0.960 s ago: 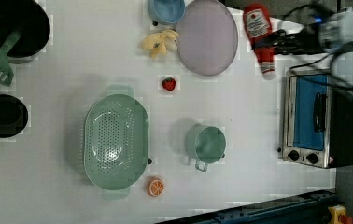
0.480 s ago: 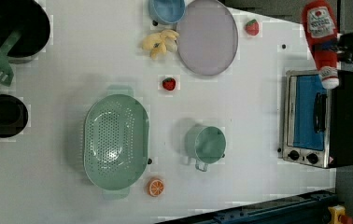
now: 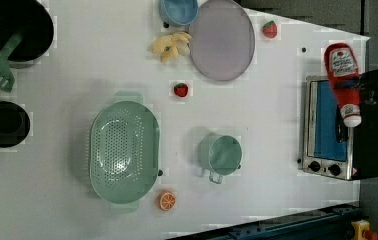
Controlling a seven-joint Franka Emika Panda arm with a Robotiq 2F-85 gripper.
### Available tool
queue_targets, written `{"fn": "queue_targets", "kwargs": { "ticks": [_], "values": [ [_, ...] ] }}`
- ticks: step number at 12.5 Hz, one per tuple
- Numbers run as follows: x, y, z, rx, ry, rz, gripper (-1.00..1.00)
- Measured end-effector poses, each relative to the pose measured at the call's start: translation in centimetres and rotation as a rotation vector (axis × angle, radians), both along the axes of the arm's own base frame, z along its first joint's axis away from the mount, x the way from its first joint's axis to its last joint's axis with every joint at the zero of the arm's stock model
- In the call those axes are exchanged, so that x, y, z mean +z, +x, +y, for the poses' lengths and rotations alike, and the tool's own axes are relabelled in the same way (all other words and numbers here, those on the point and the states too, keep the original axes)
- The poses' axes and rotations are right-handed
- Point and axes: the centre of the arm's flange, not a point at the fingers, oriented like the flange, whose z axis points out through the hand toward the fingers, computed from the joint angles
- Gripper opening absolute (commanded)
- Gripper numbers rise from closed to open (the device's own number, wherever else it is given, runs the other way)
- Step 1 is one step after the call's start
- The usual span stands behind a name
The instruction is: Pick ketchup from plate and place it on table.
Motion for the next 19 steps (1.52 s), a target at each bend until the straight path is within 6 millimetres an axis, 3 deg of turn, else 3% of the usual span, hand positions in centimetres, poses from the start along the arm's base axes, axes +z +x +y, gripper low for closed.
{"fn": "queue_targets", "kwargs": {
  "ticks": [3, 7, 12, 13, 15, 17, 19],
  "values": [
    [-6.1, -3.0, 0.9, -0.041, -0.003, 0.051, 0.16],
    [-12.7, -6.3, 3.0, 0.008, -0.078, 0.061, 0.16],
    [-19.5, -8.9, 4.7, -0.011, -0.088, 0.081, 0.16],
    [-20.6, -9.2, 4.5, -0.009, -0.09, 0.095, 0.22],
    [-23.1, -9.2, 4.2, -0.02, -0.079, 0.104, 0.64],
    [-24.2, -9.2, 4.2, -0.016, -0.077, 0.113, 1.0],
    [-23.8, -9.2, 4.3, -0.028, -0.085, 0.133, 1.0]
  ]
}}
